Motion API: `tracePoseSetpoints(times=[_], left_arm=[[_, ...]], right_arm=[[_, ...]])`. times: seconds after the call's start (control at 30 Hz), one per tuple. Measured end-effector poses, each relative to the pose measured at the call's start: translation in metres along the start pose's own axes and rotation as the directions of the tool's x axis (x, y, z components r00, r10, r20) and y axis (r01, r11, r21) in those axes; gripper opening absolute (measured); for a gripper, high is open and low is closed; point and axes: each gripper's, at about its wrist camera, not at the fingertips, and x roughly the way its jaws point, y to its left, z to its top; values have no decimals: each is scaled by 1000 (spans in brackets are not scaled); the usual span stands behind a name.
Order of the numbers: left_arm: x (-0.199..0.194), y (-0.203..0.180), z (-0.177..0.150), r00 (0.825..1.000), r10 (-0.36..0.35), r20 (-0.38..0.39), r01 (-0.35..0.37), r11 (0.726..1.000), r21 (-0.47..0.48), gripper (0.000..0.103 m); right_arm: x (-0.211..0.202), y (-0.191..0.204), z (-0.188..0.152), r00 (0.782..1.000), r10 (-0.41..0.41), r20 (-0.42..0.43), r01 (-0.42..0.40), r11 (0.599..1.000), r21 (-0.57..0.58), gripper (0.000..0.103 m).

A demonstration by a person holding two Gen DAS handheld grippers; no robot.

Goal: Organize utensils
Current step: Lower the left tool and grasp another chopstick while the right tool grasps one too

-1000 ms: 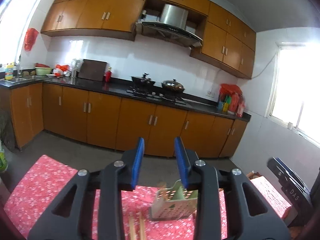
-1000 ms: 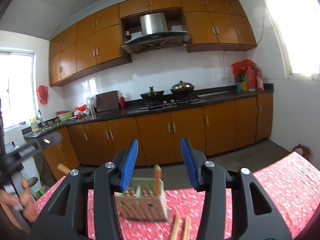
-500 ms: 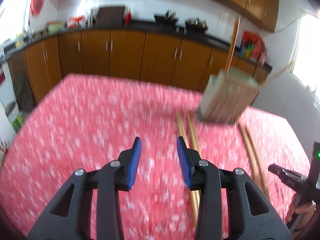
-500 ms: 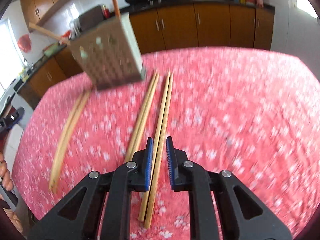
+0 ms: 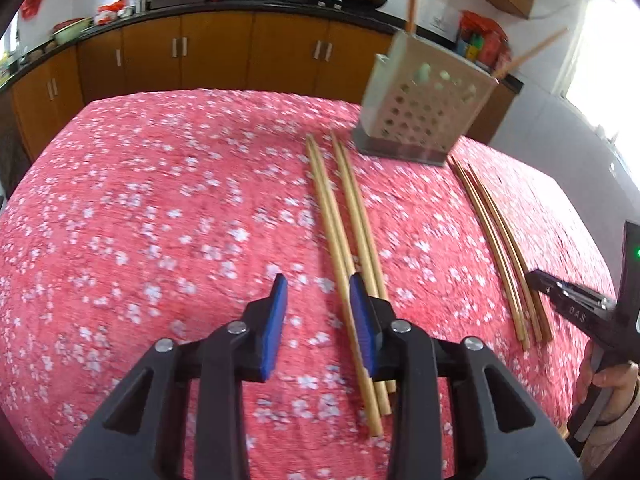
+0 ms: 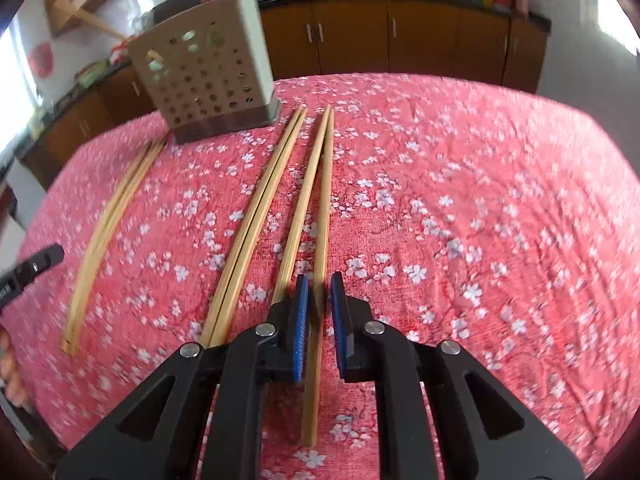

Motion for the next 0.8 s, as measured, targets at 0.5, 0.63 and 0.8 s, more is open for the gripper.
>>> tracePoseSetpoints(times=[0.5,0.63,0.8], left_arm=[[19,-21,-3,998,36,-59,-32,997,66,16],[20,-23,-3,997,66,-48,-62,995,82,9],[24,-5,6,993,110,-40,-107,993,57,8]], right_arm=[[-1,0,7,1000,17,6,-17,999,32,8],[-2,3,4,1000,23,11,-24,999,30,8],[0,-2,7,1000,3,16,-3,999,35,8]])
